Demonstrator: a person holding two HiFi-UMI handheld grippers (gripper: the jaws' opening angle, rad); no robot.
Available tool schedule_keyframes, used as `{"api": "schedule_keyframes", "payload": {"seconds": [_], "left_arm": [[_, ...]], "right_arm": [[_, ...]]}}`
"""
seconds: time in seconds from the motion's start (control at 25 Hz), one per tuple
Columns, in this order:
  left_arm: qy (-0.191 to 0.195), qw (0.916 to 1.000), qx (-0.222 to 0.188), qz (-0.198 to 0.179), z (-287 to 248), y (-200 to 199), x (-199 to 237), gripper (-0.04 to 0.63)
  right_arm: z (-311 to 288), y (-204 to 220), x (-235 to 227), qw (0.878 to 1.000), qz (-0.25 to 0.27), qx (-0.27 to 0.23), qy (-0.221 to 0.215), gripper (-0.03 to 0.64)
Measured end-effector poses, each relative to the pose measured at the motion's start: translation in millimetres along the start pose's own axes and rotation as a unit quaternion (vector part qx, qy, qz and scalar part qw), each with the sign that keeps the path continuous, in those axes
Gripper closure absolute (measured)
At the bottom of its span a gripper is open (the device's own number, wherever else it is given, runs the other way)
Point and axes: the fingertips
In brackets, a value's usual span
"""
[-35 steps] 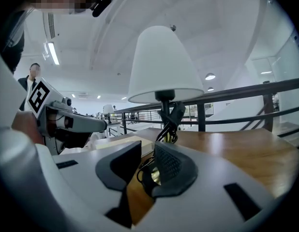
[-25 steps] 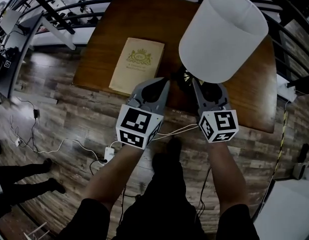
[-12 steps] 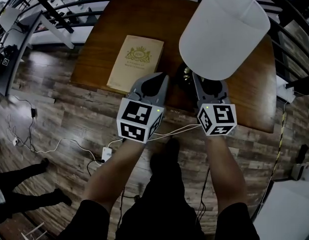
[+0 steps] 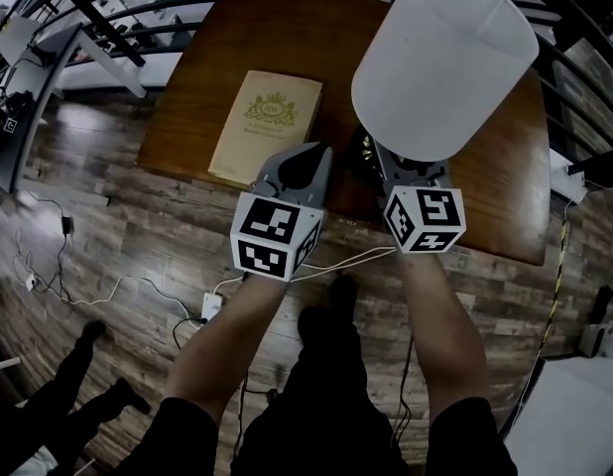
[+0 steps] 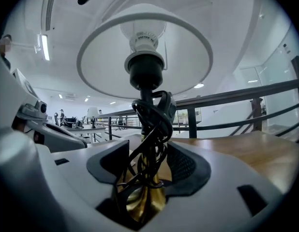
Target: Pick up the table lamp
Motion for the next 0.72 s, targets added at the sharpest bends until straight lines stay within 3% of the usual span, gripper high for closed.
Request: {"api": "schedule_keyframes", "payload": {"seconds": [0.44, 0.72], "left_arm": [[0.0, 0.9999, 0.0, 0.015, -14.9, 2.1, 5.5, 0.588], [-0.011, 0.9999, 0.003, 0.008, -17.5, 6.7, 18.8, 0.588]], "right_arm": [[-24.7, 5.7, -7.1, 0.999, -0.017, -0.024, 0.036, 0.416], [-29.0, 10.8, -9.0, 0.999, 0.0, -0.008, 0.037, 0.462]]}}
Point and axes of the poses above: the fingertips, and each gripper's own axes: z backward along the fingers, x to its left, y out of its underside, and after that the axes turned 3 degrees about y, right-handed
